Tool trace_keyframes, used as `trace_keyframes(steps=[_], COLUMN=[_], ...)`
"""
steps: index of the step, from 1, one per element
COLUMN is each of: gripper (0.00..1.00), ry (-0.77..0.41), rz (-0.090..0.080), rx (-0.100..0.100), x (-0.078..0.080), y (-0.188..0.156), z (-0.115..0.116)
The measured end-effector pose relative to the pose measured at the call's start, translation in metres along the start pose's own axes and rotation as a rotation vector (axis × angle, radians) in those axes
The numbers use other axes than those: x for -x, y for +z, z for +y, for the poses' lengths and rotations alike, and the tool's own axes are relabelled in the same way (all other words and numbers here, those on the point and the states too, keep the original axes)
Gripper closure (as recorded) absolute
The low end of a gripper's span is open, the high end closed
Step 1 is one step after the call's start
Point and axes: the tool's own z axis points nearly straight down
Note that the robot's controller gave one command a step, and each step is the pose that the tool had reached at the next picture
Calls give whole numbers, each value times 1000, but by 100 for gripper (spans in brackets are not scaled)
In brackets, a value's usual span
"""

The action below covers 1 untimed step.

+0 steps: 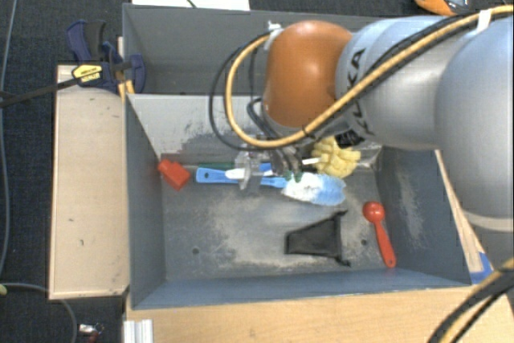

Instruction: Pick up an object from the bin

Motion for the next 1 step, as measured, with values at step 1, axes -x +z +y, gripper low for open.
trace_keyframes(steps=[1], gripper=[100], ry=[0], rz=[-4], rx=[1], x=[1], y=[-33], z=[1])
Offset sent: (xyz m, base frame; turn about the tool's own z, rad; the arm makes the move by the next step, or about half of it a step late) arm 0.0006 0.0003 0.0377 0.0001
